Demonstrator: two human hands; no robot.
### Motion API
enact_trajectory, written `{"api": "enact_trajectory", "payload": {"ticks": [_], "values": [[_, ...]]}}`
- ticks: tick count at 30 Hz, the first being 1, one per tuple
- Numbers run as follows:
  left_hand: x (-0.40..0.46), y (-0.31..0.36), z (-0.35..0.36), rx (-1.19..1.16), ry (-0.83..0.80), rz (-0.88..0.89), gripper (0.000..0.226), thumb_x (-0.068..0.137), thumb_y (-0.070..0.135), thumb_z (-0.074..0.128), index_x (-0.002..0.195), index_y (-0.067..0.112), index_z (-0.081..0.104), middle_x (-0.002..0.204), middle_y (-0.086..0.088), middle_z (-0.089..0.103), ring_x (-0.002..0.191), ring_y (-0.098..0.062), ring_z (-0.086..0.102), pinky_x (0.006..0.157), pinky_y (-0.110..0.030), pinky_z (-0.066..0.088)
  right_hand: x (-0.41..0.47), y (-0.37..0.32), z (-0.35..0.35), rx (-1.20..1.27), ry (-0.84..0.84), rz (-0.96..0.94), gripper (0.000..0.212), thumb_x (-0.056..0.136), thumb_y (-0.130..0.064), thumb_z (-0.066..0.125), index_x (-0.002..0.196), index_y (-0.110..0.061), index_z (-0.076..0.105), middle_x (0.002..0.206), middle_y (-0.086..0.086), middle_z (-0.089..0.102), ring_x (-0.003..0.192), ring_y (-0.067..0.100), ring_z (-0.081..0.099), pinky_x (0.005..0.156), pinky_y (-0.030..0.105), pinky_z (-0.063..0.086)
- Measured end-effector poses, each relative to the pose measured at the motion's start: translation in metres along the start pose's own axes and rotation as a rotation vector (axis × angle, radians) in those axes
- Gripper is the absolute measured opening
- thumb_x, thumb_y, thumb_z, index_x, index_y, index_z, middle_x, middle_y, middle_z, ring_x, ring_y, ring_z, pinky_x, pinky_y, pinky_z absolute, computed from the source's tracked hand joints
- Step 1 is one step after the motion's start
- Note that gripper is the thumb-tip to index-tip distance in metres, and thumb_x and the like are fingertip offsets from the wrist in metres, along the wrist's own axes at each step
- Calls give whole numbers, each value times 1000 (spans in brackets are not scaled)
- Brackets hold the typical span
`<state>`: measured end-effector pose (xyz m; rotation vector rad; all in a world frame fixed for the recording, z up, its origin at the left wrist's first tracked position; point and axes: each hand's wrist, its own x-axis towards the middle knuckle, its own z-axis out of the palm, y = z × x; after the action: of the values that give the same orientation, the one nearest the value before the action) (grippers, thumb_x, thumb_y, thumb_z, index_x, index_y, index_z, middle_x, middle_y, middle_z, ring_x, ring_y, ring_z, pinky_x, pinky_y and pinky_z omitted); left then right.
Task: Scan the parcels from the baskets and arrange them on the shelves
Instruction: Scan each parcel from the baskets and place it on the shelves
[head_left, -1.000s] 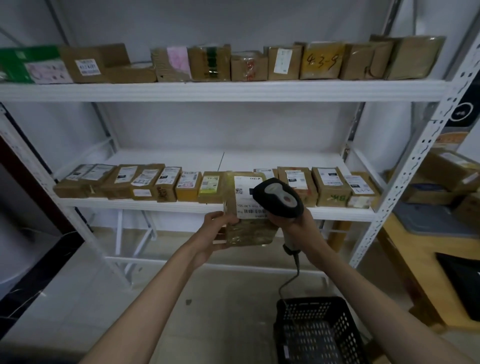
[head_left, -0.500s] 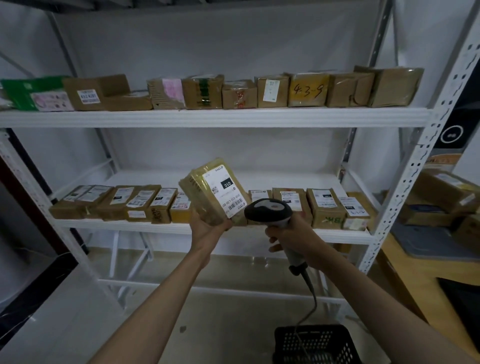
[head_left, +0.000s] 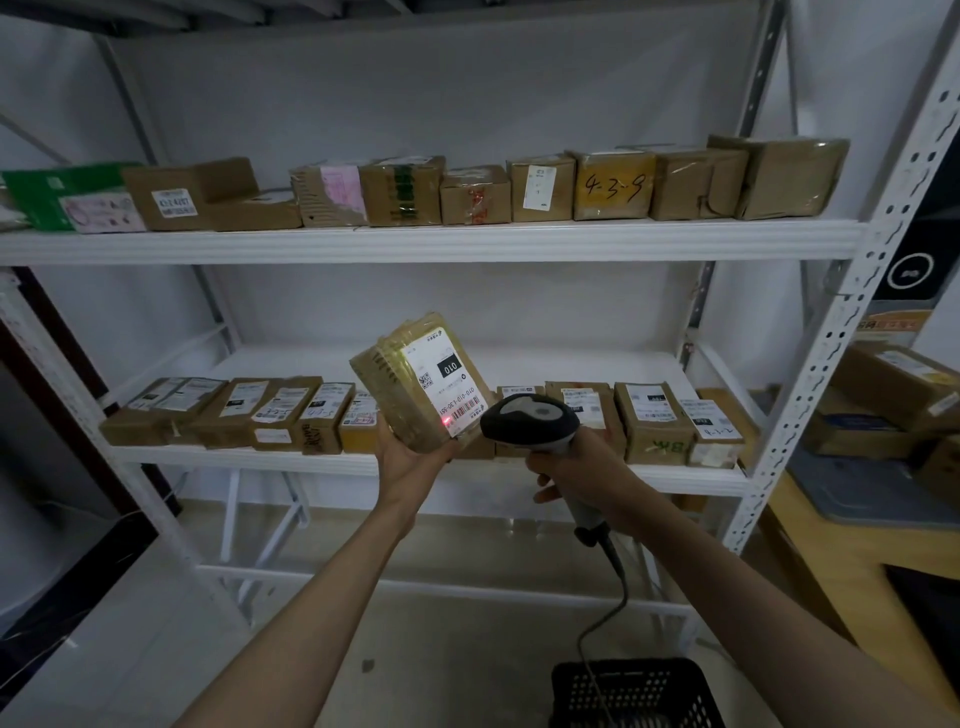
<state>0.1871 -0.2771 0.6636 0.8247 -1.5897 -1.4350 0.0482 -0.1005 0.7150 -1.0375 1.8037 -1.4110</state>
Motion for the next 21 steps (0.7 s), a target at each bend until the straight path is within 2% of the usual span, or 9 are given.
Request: {"api": "enact_trajectory", "payload": {"ticks": [5,10,13,15,16,18,21], "values": [[1,2,-3,3,-17,-7,126,50,41,95,154,36,22,149,0,47,136,-18,46,112,-53,43,-2,-7,-5,-25,-9,-6,28,90,-3,69,100,-28,61,90,4,67,63,5,69,59,26,60],[6,19,-5,-15,-58,3,122,54,45,92,153,37,22,148,2,49,136,-16,47,113,-48,41,-3,-29,-22,43,97,-49,21,90,-9,70,107,-19,62,83,4,71,64,9,69,61,27,60],[15,38,-4,-17,-107,-21,117,65,42,91,155,37,16,138,8,55,133,-17,50,112,-44,39,2,-51,-37,79,200,-66,23,89,-9,72,110,-14,65,86,5,75,74,14,73,64,30,59],[23,58,-2,7,-133,-14,114,70,41,89,157,37,15,127,11,58,128,-18,54,114,-48,39,8,-68,-46,152,232,-106,27,88,-8,75,113,-13,67,96,8,76,86,16,75,65,28,60],[26,71,1,20,-159,1,113,69,44,86,157,37,15,128,9,58,126,-20,56,113,-51,41,11,-76,-50,169,243,-140,27,88,-7,75,113,-16,68,102,8,76,94,19,74,70,31,62],[30,99,7,35,-218,54,110,66,49,80,156,38,18,133,0,58,125,-23,58,107,-50,47,15,-93,-57,172,270,-222,30,89,-6,74,111,-26,66,112,4,74,107,21,69,85,38,62],[35,142,19,5,-275,143,95,68,49,76,148,43,26,127,-1,59,117,-21,61,80,-29,58,18,-121,-66,134,336,-323,38,87,-15,77,118,-33,62,116,-8,70,112,15,63,101,43,54]]}}
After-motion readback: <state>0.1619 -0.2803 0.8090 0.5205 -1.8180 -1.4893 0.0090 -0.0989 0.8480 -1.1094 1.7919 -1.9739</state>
